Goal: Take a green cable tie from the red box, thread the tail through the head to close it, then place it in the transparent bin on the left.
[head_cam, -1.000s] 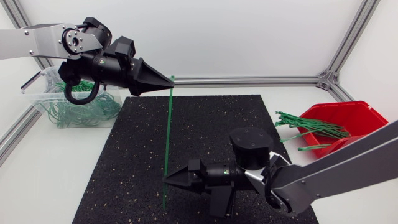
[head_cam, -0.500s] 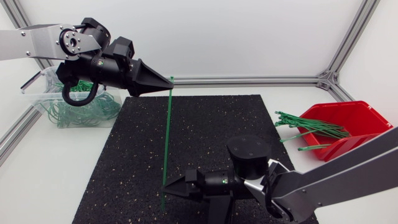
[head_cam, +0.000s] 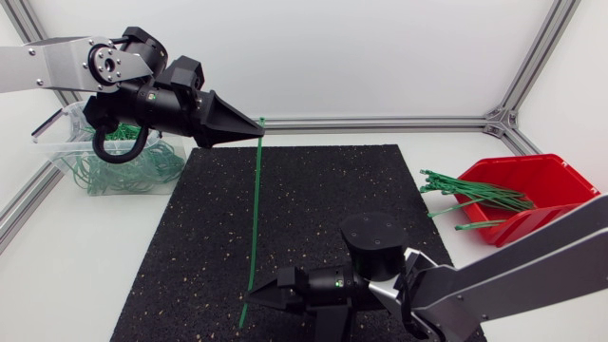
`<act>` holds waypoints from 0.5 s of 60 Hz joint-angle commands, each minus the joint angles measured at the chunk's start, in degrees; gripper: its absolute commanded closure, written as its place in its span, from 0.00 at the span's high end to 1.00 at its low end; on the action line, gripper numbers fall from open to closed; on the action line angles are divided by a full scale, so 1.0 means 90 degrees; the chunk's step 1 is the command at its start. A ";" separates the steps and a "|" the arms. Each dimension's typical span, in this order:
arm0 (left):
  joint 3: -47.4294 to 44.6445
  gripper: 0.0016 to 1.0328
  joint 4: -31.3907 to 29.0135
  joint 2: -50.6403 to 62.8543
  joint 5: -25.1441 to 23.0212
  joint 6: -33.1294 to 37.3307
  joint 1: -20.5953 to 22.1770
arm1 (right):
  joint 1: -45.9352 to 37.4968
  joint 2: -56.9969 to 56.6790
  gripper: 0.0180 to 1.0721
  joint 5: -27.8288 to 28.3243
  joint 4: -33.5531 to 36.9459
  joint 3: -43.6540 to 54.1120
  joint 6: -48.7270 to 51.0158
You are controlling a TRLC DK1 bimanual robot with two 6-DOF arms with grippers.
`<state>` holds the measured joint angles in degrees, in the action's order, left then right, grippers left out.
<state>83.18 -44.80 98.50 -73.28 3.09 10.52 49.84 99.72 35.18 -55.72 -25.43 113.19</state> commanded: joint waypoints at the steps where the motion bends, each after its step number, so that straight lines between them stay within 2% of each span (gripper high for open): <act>1: -0.0209 0.03 -0.0081 -0.0202 -0.0120 0.0184 -0.0076 | 0.0077 0.0160 0.06 -0.0032 -0.0078 0.0013 0.0060; 15: -0.0638 0.03 -0.0081 -0.0349 -0.0120 0.0565 -0.0095 | 0.0165 0.0306 0.06 -0.0081 -0.0146 0.0101 -0.0691; 30: -0.1293 0.03 -0.0081 -0.0778 -0.0120 0.0965 -0.0066 | 0.0341 0.0033 0.06 -0.0120 -0.0205 0.0169 -0.2635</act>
<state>74.15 -44.77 93.95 -73.32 9.34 9.82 52.16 101.16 34.24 -56.03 -25.19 96.33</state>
